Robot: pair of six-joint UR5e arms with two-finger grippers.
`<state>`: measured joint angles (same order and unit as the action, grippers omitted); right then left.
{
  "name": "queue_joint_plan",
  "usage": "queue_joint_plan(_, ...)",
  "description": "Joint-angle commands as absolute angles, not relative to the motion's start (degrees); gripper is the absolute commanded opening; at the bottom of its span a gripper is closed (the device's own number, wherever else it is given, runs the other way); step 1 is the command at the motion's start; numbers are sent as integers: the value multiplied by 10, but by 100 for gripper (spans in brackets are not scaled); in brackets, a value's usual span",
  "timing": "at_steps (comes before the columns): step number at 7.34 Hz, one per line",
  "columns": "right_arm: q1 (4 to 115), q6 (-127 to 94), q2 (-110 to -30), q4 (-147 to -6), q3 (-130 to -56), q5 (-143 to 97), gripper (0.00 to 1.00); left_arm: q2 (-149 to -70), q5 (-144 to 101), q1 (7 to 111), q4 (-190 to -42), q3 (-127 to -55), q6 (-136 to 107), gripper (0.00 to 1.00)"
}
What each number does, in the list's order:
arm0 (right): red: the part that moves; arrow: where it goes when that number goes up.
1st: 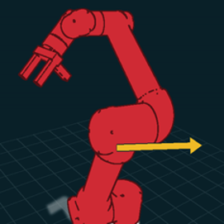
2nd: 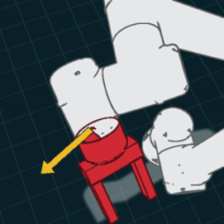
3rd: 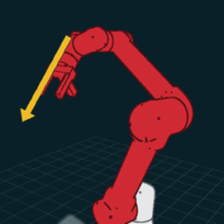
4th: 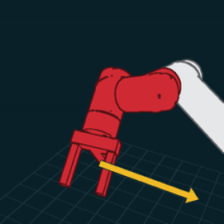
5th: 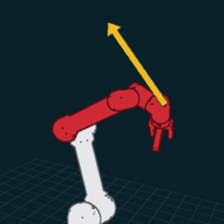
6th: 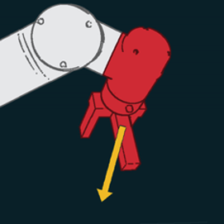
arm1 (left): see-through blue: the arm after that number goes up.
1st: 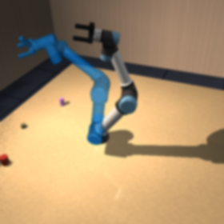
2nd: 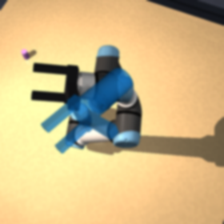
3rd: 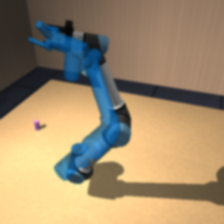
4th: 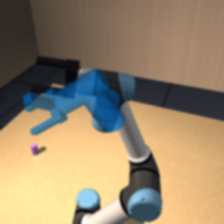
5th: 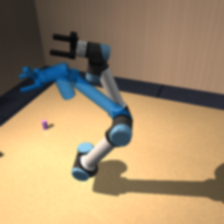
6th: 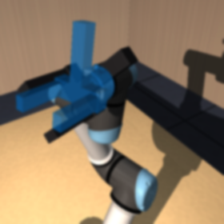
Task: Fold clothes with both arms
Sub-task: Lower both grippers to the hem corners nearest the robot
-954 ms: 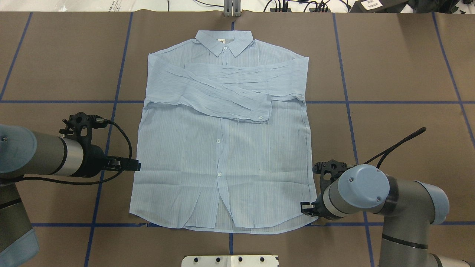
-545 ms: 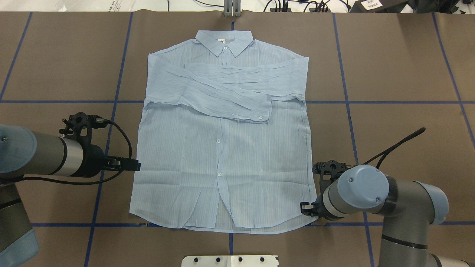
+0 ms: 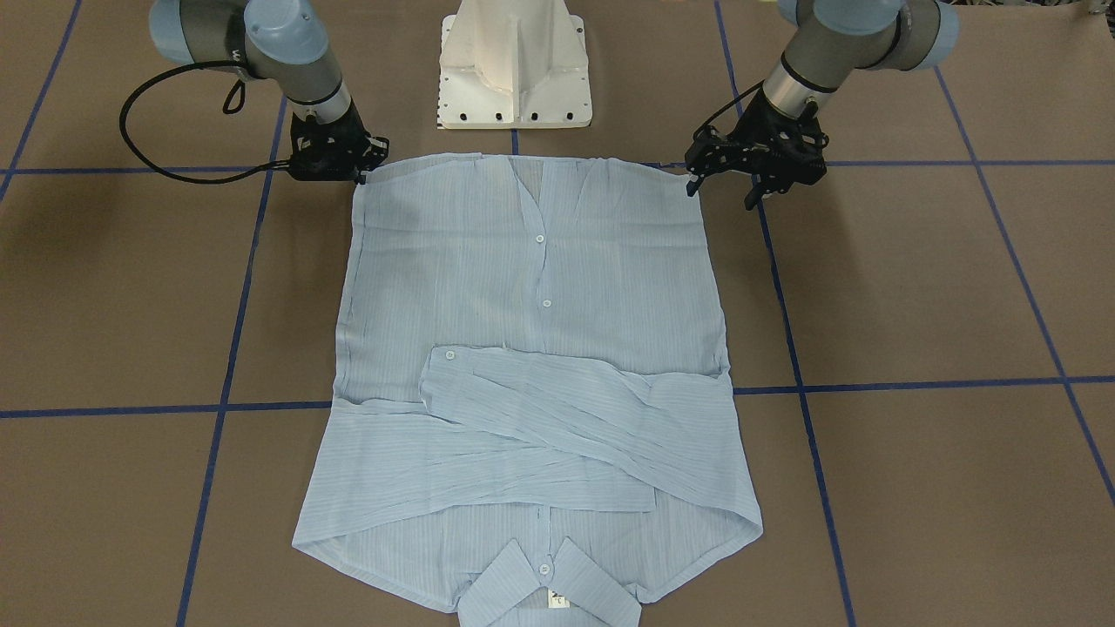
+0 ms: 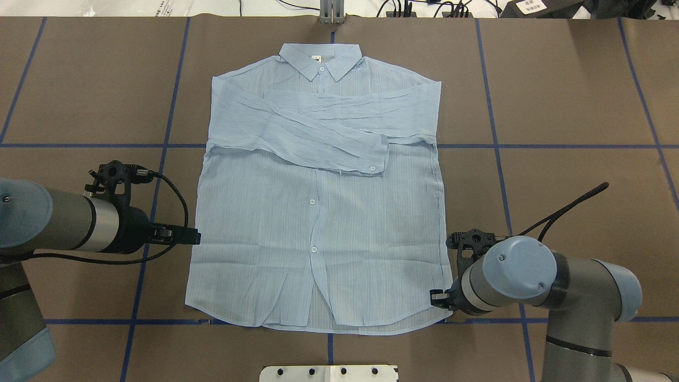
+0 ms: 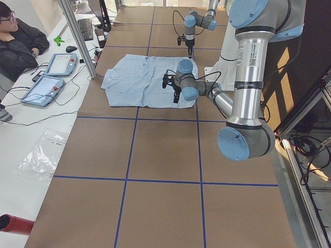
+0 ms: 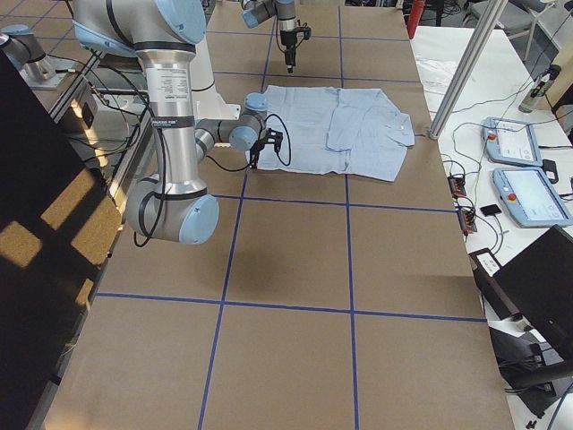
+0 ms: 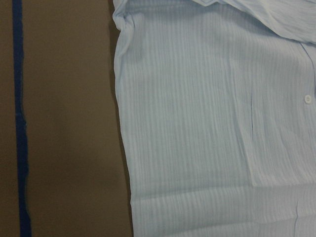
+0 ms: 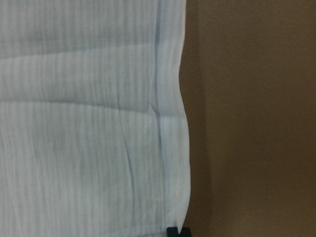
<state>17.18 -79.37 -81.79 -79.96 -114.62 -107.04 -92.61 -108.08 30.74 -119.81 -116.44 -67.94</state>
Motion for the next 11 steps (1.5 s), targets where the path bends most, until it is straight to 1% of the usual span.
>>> queue_joint_plan(1,173,-794,-814,-799,-1161,-1068,0,-925,-1080,304,-1197,-1163,-690,100)
queue_joint_plan(3,175,-794,-811,-797,-1173,-1071,0,-924,-1035,228,-1194,-1166,-793,100)
queue_joint_plan(4,176,-794,-815,-797,-1189,-1070,0,-925,-1022,198,-1189,-1165,-828,97)
queue_joint_plan(7,183,-794,-814,-797,-1198,-1071,0,-925,-1020,184,-1150,-1162,-834,83)
queue_joint_plan(10,188,-794,-813,-797,-1199,-1071,0,-925,-1020,184,-1149,-1143,-834,70)
queue_joint_plan(11,188,-794,-813,-797,-1199,-1071,0,-925,-1020,184,-1149,-1140,-834,64)
